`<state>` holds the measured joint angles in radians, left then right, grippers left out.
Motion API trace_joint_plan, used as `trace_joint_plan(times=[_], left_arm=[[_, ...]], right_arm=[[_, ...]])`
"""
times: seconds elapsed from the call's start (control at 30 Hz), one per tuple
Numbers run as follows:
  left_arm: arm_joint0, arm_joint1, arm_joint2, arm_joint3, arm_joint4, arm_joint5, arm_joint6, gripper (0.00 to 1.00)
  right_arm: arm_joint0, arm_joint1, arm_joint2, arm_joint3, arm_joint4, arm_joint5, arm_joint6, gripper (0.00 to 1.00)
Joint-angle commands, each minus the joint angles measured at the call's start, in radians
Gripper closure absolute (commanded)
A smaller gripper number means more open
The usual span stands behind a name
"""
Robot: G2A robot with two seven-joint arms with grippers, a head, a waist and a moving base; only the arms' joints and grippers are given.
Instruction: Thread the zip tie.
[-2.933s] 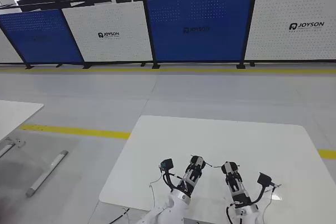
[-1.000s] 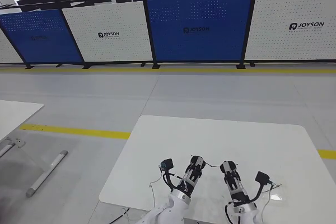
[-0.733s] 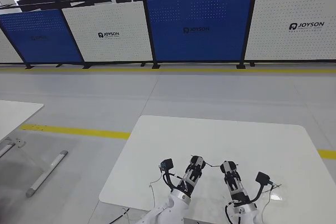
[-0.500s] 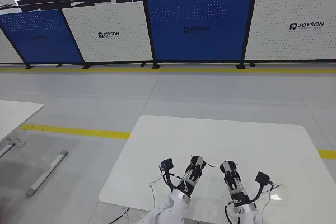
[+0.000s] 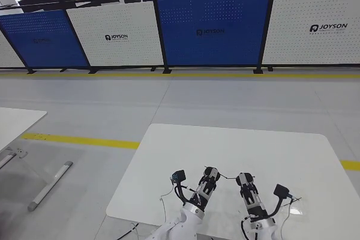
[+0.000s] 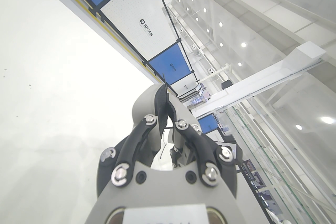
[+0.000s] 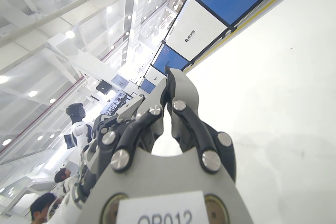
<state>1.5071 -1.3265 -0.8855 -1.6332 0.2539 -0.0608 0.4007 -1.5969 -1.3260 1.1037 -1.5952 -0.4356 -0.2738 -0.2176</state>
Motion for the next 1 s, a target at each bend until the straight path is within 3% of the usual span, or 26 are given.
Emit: trace_joint_plan(times=[0.0, 0.97], left_arm=[[0.000, 0.000, 0.000, 0.000, 0.000, 0.000, 0.000, 1.00], [0.000, 0.000, 0.000, 0.000, 0.000, 0.000, 0.000, 1.00]], right_arm=[[0.002, -0.001, 0.000, 0.000, -0.001, 0.002, 0.002, 1.00], [0.004, -0.013, 0.006, 0.005, -0.012, 0.012, 0.007, 1.00]])
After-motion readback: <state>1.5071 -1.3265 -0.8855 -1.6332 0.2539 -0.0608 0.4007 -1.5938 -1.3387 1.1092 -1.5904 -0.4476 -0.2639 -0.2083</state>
